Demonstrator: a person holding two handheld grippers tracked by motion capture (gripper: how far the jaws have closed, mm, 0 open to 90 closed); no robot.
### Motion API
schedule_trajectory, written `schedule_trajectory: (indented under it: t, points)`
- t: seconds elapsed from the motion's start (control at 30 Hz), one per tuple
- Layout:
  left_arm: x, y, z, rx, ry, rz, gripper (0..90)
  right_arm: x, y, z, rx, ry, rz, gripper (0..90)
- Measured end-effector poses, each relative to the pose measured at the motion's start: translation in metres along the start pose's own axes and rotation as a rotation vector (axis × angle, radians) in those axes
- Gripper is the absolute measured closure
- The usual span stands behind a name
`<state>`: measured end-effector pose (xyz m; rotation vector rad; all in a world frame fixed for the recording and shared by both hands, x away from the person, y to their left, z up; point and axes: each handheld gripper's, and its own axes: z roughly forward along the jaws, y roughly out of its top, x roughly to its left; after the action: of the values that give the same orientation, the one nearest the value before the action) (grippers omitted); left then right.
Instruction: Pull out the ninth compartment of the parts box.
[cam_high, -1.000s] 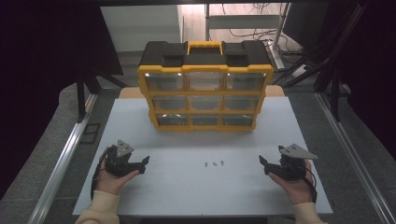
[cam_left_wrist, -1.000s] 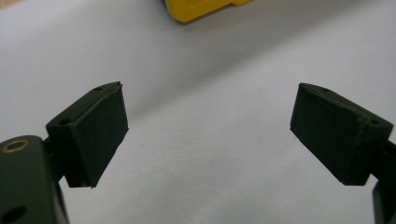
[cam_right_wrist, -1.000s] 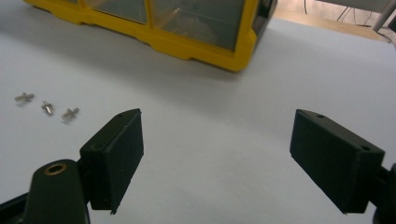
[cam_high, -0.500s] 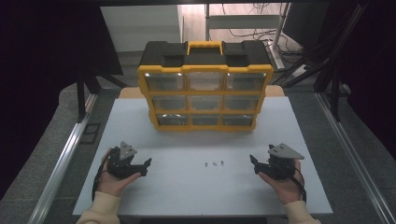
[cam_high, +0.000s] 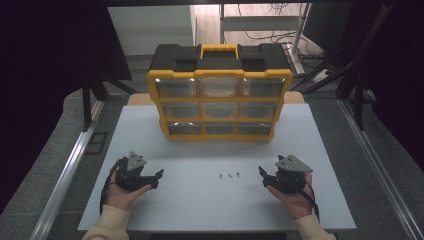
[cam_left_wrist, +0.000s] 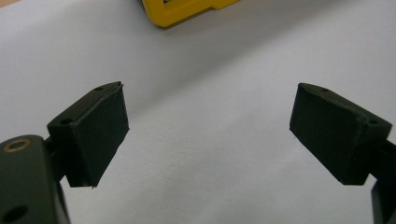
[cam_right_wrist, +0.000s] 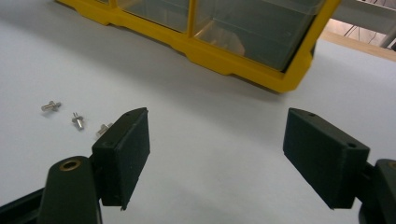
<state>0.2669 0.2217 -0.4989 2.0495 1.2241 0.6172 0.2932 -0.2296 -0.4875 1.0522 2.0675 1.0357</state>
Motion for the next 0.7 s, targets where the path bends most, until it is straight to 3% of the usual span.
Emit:
schedule_trajectory:
  t: [0.1, 0.2, 0.23, 0.3, 0.53, 0.6, 0.7]
  points:
    - [0.001, 0.0, -0.001, -0.009, -0.036, -0.019, 11.9, 0.008, 0.003, 0.004, -0.011, 0.004, 0.01, 23.3]
    - [0.0, -0.002, 0.001, -0.002, -0.041, -0.007, 11.9, 0.015, 0.006, 0.005, -0.023, 0.014, 0.008, 23.1]
    - [0.001, -0.004, 0.0, 0.001, -0.045, -0.003, 11.8, 0.018, 0.007, 0.005, -0.033, 0.045, 0.041, 22.5]
    - [0.002, -0.004, 0.0, -0.004, -0.048, -0.006, 11.7, 0.019, 0.008, 0.004, -0.038, 0.054, 0.049, 22.6]
    - [0.005, -0.006, -0.002, -0.013, -0.038, -0.026, 11.7, 0.027, 0.007, 0.007, -0.028, 0.01, -0.006, 22.1]
    - [0.005, -0.006, -0.003, -0.015, -0.037, -0.029, 11.7, 0.03, 0.006, 0.006, -0.023, -0.029, -0.057, 21.7]
    - [0.004, -0.006, -0.003, -0.021, -0.032, -0.021, 11.7, 0.031, 0.007, 0.005, -0.029, -0.038, -0.067, 21.7]
